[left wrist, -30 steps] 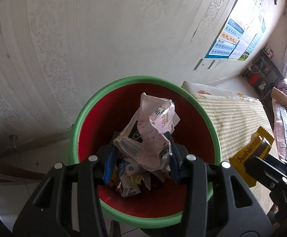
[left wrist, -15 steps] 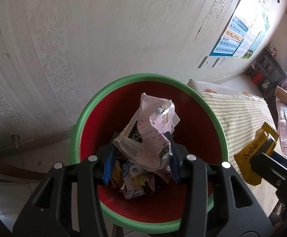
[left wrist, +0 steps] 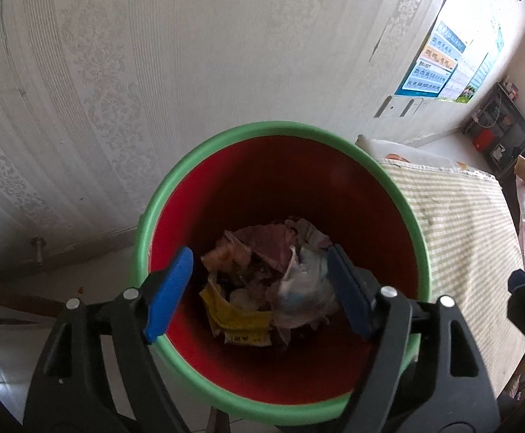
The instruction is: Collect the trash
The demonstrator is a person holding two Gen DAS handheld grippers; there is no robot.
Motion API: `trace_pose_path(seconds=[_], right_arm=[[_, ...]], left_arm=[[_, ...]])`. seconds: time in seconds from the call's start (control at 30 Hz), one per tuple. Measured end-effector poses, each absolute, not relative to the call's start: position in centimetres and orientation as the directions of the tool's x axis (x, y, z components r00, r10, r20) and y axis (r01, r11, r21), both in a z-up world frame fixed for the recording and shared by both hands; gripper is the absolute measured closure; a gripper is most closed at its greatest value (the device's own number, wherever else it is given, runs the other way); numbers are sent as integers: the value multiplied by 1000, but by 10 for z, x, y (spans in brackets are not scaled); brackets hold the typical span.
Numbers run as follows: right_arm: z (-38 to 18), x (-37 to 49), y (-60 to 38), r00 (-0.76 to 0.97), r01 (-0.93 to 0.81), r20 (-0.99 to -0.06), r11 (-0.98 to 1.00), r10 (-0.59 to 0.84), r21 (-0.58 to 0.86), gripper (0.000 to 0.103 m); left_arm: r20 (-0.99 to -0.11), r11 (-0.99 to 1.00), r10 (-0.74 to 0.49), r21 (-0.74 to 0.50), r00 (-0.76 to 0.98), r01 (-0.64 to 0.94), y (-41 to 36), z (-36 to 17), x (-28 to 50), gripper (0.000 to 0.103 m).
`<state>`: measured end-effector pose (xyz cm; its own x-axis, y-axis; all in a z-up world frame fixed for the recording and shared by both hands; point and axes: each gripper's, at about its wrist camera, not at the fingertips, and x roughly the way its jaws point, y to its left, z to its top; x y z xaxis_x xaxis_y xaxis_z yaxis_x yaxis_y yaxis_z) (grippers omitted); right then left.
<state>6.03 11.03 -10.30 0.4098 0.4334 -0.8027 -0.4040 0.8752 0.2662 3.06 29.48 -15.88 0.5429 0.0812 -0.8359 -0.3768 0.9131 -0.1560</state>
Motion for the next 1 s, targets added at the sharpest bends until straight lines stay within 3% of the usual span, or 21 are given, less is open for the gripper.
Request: trace_pose_path(seconds=[0.1, 0.3, 0.37, 0.43, 0.6, 0.63, 0.8, 1.0], right_arm=[[-99, 53, 83, 458, -351, -796, 903, 395, 247, 17], [-95, 35, 7, 560, -174, -795, 971, 235, 164, 14], [-85, 25, -20, 607, -117, -775, 984, 175, 131, 13], [-66, 11, -48, 685, -63, -718, 992, 123, 110, 6], [-22, -28, -94, 868, 64, -497, 995, -15, 81, 6], [-16, -34, -102, 883, 97, -468, 992, -49, 79, 6], [-11, -42, -124, 862, 130, -504, 986, -62, 100, 6], [-16, -53, -131, 866, 140, -495, 985, -71, 103, 6]], left_arm=[[-806, 934, 65, -159, 588, -321, 274, -143, 25, 21], [-669, 981, -34, -163, 742, -102, 195, -87, 11, 5], [-600, 987, -66, -156, 797, -36, 166, -64, 2, 5], [-525, 990, -83, -139, 847, 11, 141, -43, -7, 5], [-328, 996, -62, -84, 943, 36, 90, 10, -32, 5], [-317, 996, -56, -82, 947, 32, 85, 16, -34, 5], [-324, 998, 34, -35, 946, -47, 59, 32, -42, 5], [-356, 999, 33, 5, 934, -33, 48, 27, -52, 5]])
